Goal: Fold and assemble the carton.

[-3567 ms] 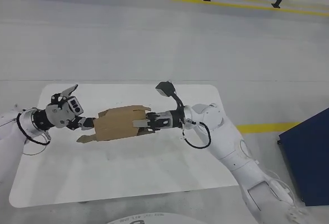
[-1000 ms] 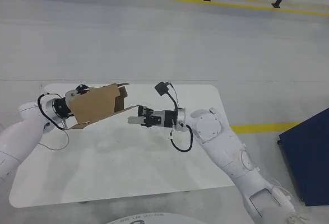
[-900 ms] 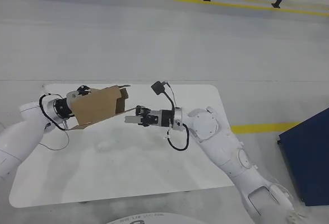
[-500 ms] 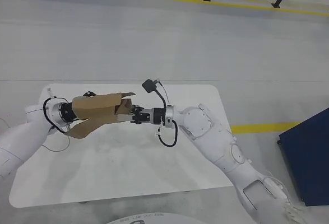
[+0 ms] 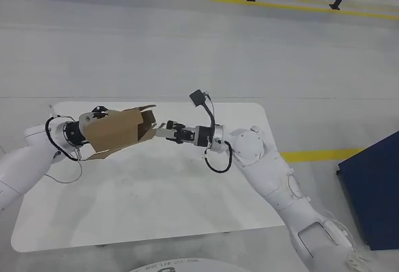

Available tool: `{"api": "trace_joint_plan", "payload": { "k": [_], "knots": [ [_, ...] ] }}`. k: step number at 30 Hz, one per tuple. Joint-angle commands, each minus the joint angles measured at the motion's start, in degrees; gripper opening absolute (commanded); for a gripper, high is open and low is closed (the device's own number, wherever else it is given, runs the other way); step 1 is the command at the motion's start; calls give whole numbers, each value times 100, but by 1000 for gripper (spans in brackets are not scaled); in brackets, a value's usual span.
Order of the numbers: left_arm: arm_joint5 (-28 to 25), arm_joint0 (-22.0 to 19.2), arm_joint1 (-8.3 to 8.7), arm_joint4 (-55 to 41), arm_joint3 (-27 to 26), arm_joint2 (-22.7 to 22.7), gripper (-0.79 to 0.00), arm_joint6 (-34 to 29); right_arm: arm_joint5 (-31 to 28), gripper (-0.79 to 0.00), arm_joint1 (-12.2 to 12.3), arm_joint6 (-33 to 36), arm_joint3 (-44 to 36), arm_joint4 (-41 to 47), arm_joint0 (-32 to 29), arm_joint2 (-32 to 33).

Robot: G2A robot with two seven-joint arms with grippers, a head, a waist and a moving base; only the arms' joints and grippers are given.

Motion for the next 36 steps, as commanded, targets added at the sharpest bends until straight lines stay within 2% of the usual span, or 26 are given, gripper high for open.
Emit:
{"api": "trace_joint_plan", "payload": {
  "k": [1, 10, 17, 27, 32, 36],
  "knots": [
    [-44, -24, 35, -44, -56, 51, -785, -44, 113, 0, 4, 6, 60, 123, -12, 58],
    [-210, -176, 133, 134, -16, 317, -785, -209, 423, 0, -68, -34, -15, -201, 148, -242],
    [-354, -303, -7, 561, 268, 466, -785, -352, 557, 0, -122, -87, -61, -428, 202, -460],
    [-442, -324, -172, 678, 445, 451, -785, -441, 1144, 0, -255, -239, 155, -784, 533, -855],
    [-452, -309, -201, 613, 475, 436, -785, -450, 1067, 0, -268, -315, 160, -771, 522, -807],
    [-442, -274, -190, 351, 448, 432, -785, -441, 678, 0, -205, -276, 23, -565, 299, -495]
  ]
}}
